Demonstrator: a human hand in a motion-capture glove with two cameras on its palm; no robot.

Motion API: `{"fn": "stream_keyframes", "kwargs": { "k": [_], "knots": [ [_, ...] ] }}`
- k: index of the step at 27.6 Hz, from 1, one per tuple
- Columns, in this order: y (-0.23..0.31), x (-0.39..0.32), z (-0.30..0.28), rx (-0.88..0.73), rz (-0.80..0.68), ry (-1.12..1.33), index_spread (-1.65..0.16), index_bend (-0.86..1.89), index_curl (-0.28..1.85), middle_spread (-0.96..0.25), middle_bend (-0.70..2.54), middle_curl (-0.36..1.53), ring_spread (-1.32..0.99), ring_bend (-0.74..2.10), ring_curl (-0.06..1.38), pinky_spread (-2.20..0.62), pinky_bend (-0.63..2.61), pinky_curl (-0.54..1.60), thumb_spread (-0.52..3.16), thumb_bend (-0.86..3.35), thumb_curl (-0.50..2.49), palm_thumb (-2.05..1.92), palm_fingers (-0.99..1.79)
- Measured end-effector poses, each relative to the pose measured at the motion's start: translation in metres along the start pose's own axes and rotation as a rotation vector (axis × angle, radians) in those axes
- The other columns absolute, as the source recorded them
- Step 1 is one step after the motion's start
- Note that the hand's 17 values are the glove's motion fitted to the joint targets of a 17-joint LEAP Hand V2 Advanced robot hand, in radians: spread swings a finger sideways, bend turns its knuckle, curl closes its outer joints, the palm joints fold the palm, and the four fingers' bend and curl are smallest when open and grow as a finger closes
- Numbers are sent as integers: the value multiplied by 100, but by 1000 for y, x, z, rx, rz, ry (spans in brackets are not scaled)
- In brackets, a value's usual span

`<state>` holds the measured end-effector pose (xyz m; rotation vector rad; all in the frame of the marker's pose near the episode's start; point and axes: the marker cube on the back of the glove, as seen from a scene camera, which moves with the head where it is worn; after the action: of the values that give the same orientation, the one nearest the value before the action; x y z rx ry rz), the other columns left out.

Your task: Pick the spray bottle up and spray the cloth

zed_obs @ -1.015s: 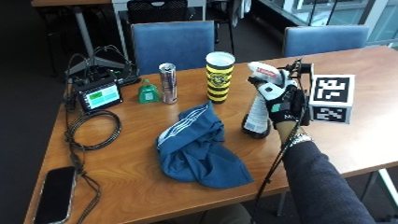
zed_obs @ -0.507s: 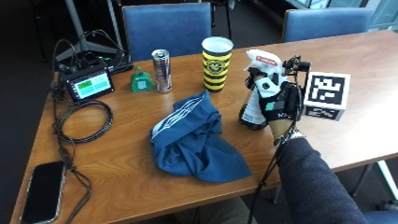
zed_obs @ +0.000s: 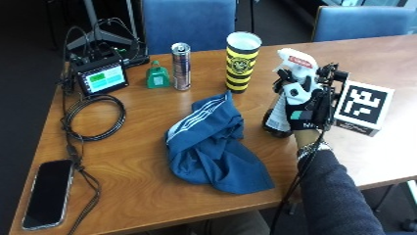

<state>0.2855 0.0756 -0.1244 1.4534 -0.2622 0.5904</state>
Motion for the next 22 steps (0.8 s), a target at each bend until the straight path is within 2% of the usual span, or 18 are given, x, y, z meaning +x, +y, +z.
{"fn": "stream_keyframes", "kwargs": {
  "k": [5, 14, 18, 22],
  "knots": [
    [3, 5, 3, -18, 15, 1, -30, 22, 43, -24, 55, 49, -25, 66, 43, -31, 43, 37, 80, -3, 53, 83, 142],
    [15, 21, -1, -153, 45, 40, -29, 18, 44, -23, 55, 49, -24, 68, 43, -31, 45, 38, 78, -3, 55, 83, 139],
    [-3, 0, -3, -217, 5, 68, -29, 18, 45, -23, 55, 49, -23, 69, 43, -31, 46, 38, 78, -3, 56, 83, 138],
    [-19, -23, 2, -350, -74, 117, -28, 18, 45, -23, 55, 49, -23, 68, 43, -32, 47, 38, 79, -3, 56, 84, 139]
  ]
}}
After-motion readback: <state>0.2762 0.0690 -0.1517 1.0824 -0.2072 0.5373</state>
